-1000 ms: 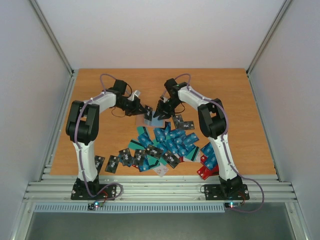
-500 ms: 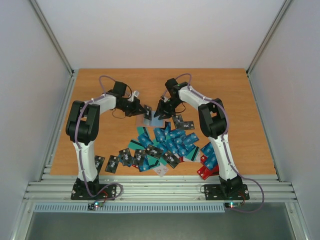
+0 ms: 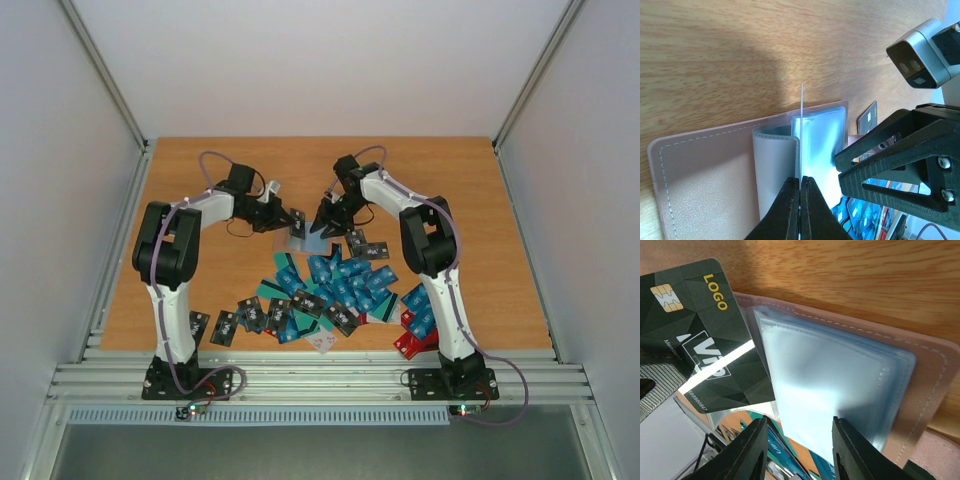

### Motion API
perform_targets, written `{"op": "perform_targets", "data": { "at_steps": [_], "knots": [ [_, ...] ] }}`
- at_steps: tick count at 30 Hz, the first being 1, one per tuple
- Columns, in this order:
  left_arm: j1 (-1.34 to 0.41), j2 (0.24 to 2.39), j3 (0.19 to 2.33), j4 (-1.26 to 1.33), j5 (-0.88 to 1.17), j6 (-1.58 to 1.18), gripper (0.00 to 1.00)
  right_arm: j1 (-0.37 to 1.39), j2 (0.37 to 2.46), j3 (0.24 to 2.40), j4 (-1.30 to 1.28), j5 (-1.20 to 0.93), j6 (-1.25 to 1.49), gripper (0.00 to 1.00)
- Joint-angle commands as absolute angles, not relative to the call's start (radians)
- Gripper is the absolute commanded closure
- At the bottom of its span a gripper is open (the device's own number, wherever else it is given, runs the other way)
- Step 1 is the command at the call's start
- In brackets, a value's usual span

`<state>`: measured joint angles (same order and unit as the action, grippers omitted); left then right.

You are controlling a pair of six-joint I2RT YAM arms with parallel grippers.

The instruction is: Put the credit cards into the card holder

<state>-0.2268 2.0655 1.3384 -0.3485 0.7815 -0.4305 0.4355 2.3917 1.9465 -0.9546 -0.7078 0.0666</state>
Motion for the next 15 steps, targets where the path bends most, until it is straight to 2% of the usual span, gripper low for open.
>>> {"op": "perform_targets", "data": {
  "at_steps": [1,10,15],
  "knots": [
    [-0.234,2.077,1.322,-0.297,0.793,-0.425,1.0,0.418,2.329,1.936,-0.977,-0.691,0.044,0.63],
    [-0.237,2.069,1.305,-0.273,0.815,-0.423,1.0,0.393,2.261,1.835,-0.96,-0.666,0.023,0.62],
    [-0.238,2.073,1.304,-0.275,0.818,-0.418,1.0,0.393,2.272,1.788,-0.923,-0.666,0.035,0.64]
  ]
}}
